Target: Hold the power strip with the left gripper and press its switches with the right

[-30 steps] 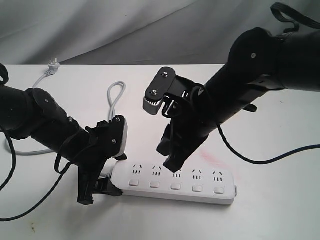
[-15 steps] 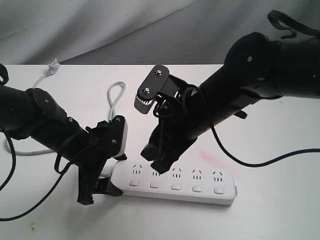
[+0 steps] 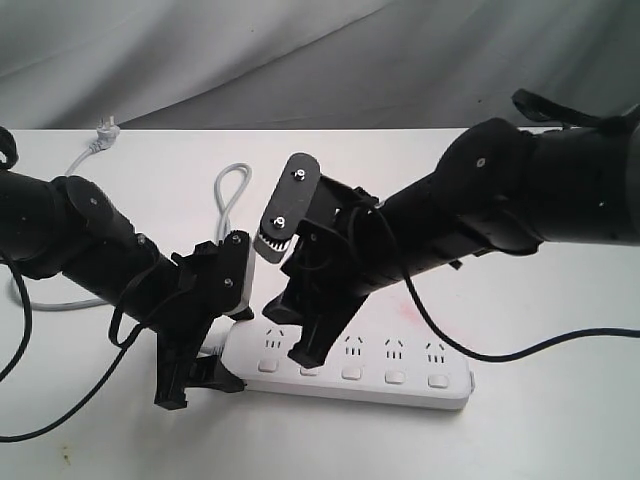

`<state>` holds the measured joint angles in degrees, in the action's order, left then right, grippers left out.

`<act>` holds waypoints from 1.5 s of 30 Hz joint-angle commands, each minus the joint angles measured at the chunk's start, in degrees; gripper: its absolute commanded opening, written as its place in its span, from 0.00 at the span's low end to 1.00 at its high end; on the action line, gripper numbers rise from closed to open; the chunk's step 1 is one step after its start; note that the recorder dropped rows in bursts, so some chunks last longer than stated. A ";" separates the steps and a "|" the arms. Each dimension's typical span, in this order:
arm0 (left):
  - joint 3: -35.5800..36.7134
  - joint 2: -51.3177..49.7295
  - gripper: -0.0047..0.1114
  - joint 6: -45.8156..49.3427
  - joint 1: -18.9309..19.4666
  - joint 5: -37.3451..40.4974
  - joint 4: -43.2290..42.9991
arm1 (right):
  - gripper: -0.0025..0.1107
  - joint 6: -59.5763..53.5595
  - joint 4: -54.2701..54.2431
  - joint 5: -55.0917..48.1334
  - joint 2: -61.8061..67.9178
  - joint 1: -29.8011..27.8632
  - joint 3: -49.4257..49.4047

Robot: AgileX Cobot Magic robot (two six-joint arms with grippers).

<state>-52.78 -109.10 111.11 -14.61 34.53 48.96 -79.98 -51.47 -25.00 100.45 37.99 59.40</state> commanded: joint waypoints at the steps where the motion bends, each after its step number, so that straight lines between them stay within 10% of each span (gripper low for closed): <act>1: -0.23 -0.36 0.61 0.35 -0.27 0.03 -0.13 | 0.44 -6.40 -7.54 0.55 2.59 1.38 -0.26; 45: -0.23 -0.36 0.61 0.35 -0.27 0.02 -0.13 | 0.44 -25.04 -16.19 7.83 9.32 3.43 -0.26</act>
<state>-52.78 -109.10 111.11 -14.61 34.53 48.96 -104.57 -67.11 -17.16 109.97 41.24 59.14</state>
